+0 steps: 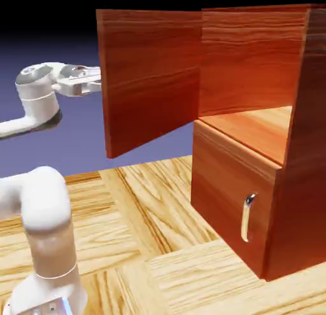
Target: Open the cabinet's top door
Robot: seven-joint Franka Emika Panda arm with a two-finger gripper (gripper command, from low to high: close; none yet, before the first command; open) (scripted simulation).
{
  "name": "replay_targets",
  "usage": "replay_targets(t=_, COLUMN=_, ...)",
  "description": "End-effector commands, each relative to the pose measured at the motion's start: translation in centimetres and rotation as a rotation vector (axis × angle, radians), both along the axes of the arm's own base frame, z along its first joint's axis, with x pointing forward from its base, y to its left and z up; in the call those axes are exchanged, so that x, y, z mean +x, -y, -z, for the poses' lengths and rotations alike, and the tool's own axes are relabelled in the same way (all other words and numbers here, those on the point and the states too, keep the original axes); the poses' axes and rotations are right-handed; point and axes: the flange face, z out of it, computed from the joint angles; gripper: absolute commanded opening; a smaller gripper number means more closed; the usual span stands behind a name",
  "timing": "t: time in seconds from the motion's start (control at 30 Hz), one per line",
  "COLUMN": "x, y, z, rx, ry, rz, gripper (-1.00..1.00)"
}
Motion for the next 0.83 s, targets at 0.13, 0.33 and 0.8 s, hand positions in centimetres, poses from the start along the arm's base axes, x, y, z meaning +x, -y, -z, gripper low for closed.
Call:
replay_targets(t=0.13, x=-0.7, y=-5.2, z=-0.1, rx=0.000, ry=0.002, rz=0.119, gripper=-1.00)
replay_targets(t=0.33, x=-0.6, y=-10.7, z=-0.1, rx=0.000, ry=0.002, rz=0.247, gripper=-1.00)
replay_targets(t=0.8, x=1.2, y=-20.5, z=-0.1, rx=0.000, ry=0.002, rz=0.480, gripper=-1.00)
